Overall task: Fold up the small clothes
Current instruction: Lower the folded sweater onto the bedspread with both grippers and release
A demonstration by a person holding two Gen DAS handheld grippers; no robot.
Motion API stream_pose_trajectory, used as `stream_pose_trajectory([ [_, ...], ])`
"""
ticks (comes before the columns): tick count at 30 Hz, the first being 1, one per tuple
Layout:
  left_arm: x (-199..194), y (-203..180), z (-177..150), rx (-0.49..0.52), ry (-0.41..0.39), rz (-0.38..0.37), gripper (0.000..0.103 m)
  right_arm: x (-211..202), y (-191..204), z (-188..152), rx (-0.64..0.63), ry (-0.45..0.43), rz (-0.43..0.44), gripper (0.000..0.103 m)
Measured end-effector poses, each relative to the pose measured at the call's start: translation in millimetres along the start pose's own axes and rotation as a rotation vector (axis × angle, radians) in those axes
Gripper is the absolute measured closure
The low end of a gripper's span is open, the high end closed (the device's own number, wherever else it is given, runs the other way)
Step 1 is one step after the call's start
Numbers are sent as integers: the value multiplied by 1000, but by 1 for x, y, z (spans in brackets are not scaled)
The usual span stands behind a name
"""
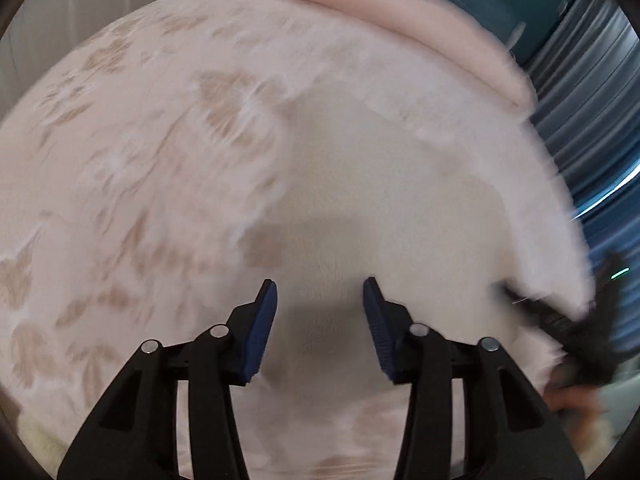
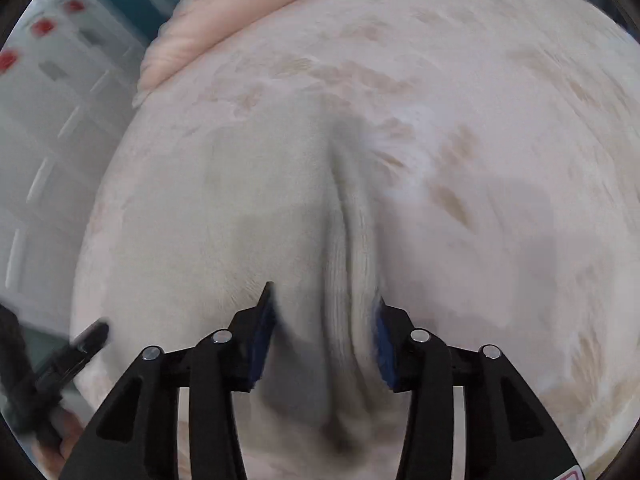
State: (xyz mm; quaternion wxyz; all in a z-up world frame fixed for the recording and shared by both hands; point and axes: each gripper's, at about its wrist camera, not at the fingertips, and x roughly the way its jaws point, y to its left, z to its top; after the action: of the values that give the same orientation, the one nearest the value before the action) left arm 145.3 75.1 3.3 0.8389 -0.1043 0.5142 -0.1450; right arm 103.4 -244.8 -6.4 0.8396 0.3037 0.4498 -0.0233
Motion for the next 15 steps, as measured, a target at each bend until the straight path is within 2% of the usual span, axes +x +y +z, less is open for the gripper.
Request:
stream_pose_trajectory([
  [2,-18,0,-7,0,-52,18,58,-31,16,-2,-56,-82,-51,58],
  [4,-31,-2,-6,2,-62,28,58,-59,47,-11,-204,-142,-48,64],
  [7,-46,-11,-9,23,-89,58,55,-52,70,-27,-335,-99,-82,73],
  [8,-45,-19,-12,54,-83,85,55,-35,69,-39,-385,-54,-134,74],
  [10,-39,-28,-16,99,-68,136,54,-1,51,-48,-388,42,-237,78],
  [11,-35,-34,-20,129,-53,158,54,7,38,-52,-357,59,-254,79],
  [12,-34,-37,-23,141,-43,166,54,0,36,-52,-330,44,-237,79],
  [14,-39,-42,-31,156,-43,162,54,-31,43,-48,-261,8,-149,78],
  [15,-42,-44,-36,169,-46,163,53,-43,47,-50,-267,-16,-123,78],
])
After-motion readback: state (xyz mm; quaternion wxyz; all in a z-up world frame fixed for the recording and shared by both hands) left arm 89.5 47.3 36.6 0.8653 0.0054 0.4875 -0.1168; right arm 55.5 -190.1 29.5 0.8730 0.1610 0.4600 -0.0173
